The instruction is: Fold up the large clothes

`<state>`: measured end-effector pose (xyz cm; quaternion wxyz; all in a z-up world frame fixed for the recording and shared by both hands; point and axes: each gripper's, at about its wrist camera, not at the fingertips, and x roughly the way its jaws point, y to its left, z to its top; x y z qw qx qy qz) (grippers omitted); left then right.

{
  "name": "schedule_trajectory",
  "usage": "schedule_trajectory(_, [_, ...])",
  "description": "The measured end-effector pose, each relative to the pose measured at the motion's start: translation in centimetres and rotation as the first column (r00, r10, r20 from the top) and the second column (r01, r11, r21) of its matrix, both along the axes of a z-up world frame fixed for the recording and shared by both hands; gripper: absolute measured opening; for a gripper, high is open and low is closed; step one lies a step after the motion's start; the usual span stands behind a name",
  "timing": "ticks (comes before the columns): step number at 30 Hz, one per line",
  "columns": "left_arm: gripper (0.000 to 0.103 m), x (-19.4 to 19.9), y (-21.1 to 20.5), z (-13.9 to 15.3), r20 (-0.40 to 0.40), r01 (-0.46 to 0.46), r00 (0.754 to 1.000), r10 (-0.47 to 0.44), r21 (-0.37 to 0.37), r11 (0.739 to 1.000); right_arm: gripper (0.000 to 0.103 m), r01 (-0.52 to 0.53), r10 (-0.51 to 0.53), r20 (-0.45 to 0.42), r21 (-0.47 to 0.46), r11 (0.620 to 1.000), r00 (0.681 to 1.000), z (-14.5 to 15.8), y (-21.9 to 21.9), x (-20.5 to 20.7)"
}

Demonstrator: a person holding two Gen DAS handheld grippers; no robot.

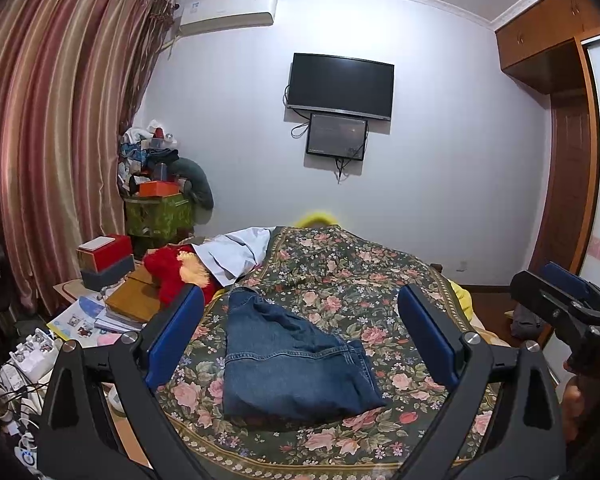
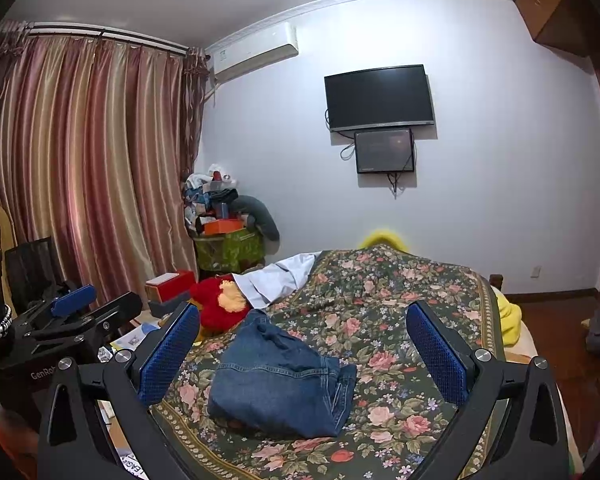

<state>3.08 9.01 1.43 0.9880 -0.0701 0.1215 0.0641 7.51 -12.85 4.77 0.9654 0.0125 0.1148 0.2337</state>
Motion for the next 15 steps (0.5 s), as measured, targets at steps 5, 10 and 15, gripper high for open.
schedule_trajectory(5, [0.098, 0.02, -0.24, 0.11, -0.001, 0.012, 1.000, -0.012, 0.010, 1.000, 0.103, 0.001, -0.001, -0.003, 0.005, 1.000, 1.000, -0.04, -0.16, 0.06])
schedule_trajectory(10, [0.098, 0.20, -0.57, 0.07, -0.009, 0.026, 1.000, -0.026, 0.016, 1.000, 0.103, 0.006, -0.006, -0.008, 0.000, 1.000, 1.000, -0.04, 0.01, 0.01])
schedule_trajectory(15, [0.099, 0.25, -0.82, -0.06, -0.014, 0.033, 0.999, -0.033, 0.022, 0.999, 0.103, 0.010, -0.010, -0.017, 0.004, 1.000, 1.000, -0.04, 0.13, 0.18])
